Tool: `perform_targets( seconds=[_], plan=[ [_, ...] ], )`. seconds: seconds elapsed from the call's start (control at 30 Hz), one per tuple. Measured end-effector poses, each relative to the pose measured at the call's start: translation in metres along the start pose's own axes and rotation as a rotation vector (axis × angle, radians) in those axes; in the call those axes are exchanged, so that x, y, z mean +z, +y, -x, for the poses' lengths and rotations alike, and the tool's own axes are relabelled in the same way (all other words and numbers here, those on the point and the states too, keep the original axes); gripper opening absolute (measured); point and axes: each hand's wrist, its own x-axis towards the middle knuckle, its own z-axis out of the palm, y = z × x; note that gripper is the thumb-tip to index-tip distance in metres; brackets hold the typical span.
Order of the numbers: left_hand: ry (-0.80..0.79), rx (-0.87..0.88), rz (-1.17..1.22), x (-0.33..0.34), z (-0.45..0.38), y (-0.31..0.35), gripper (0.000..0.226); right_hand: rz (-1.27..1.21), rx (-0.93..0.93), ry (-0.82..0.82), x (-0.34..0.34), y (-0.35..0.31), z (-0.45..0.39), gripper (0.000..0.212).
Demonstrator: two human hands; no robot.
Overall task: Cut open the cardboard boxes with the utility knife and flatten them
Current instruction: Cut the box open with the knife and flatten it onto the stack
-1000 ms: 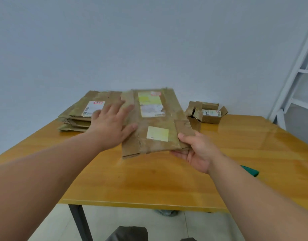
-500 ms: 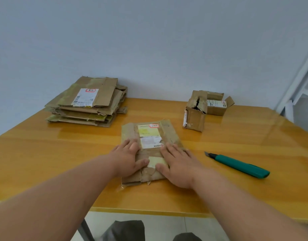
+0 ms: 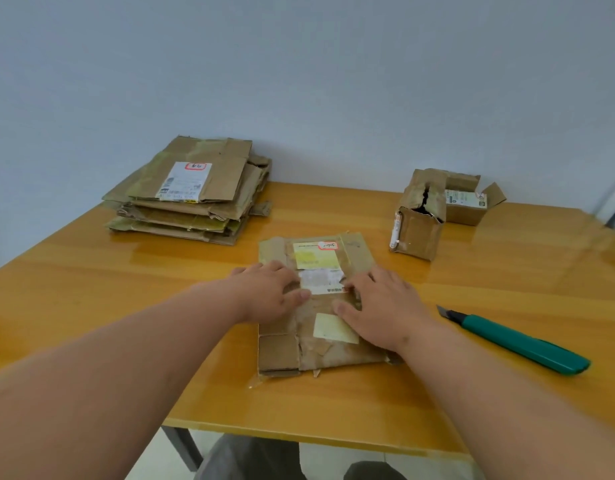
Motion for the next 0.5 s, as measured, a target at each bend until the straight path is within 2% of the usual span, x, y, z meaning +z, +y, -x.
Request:
perform_targets(
  seconds=[0.07, 0.1, 0.2, 0.3, 0.37, 0.5],
  plan=[
    [0.024, -0.029, 0.040, 0.003, -0.003, -0.002, 0.072, -0.018, 0.010, 0.071, 0.001, -0.002, -0.004, 0.041],
    [0.015, -0.038, 0.051, 0.005, -0.005, -0.003, 0.076, -0.022, 0.020, 0.089, 0.000, -0.002, -0.006, 0.040],
    [0.000, -0.058, 0.056, 0.006, -0.013, -0.005, 0.084, -0.041, 0.124, 0.043, 0.000, 0.005, -0.009, 0.064],
    [0.001, -0.093, 0.075, 0.006, -0.020, -0.008, 0.092, -0.046, 0.223, -0.129, -0.001, 0.008, -0.009, 0.087],
    [-0.020, -0.116, 0.077, 0.008, -0.021, -0.009, 0.094, -0.038, 0.240, -0.188, -0.004, 0.008, -0.009, 0.089],
    [-0.064, -0.238, 0.101, 0.007, -0.019, -0.013, 0.102, 0.018, 0.290, -0.200, -0.014, 0.000, -0.011, 0.085]
  ],
)
